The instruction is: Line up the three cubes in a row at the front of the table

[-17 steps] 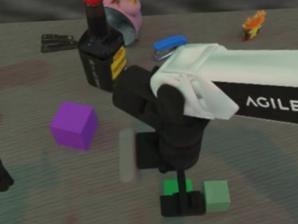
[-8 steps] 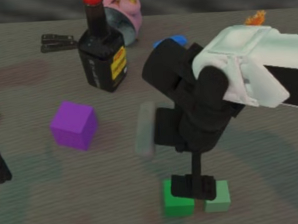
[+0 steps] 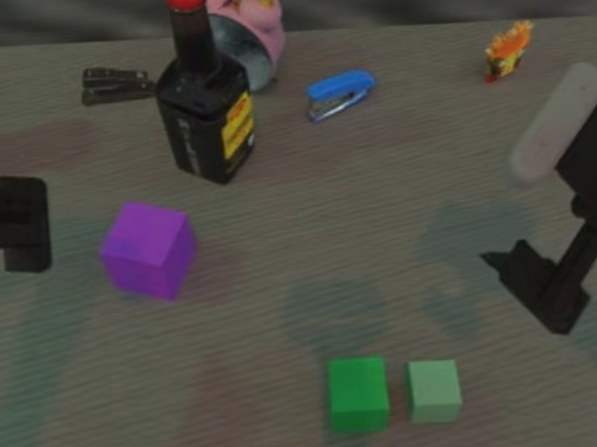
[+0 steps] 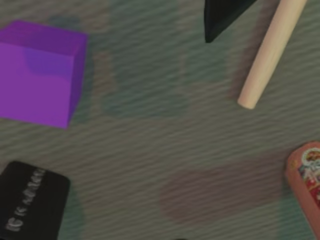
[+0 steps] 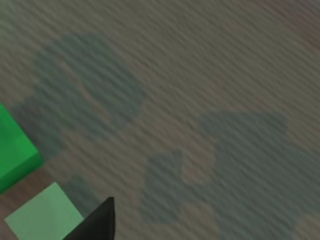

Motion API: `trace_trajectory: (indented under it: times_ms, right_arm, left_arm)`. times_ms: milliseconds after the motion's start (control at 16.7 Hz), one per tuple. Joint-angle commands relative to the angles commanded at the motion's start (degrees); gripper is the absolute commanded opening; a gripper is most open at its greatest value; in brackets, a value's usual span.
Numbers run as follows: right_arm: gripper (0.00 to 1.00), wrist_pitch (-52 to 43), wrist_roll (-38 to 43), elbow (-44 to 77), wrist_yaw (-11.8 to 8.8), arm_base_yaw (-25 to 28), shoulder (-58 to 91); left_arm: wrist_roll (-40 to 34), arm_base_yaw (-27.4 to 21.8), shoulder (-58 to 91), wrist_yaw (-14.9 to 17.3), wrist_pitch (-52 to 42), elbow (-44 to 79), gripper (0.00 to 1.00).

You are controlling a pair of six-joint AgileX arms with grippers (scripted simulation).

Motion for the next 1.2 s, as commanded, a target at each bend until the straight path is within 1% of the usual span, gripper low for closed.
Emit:
trace_trajectory:
  times_ms: [180,300,480,660,900,1200]
  right_arm:
    - [1.00,8.77,6.20,-14.07,-0.12,-8.09,-17.79]
    - [1.00,14.25,10.17,-23.14,0.16,-13.13,-29.06]
    - [1.00,21.58,15.20,-34.64,1.02,-19.47,-42.89]
    - [1.00,27.83,19.10,-43.32,2.16,-24.32,-53.77]
    - [1.00,33.47,22.37,-50.11,3.41,-28.20,-63.29]
    - [1.00,34.35,22.87,-51.04,3.64,-28.76,-64.82]
  left_arm:
    - [0.34,-2.43,19.48,0.01,-10.07,13.58,1.00]
    - [0.54,-3.97,31.17,0.04,-16.41,22.12,1.00]
    - [0.81,-6.06,45.82,0.08,-24.75,33.88,1.00]
    - [1.02,-7.74,57.54,0.09,-31.13,43.88,1.00]
    - [1.19,-9.10,67.19,0.04,-35.97,52.38,1.00]
    - [1.22,-9.33,68.55,0.04,-36.72,53.82,1.00]
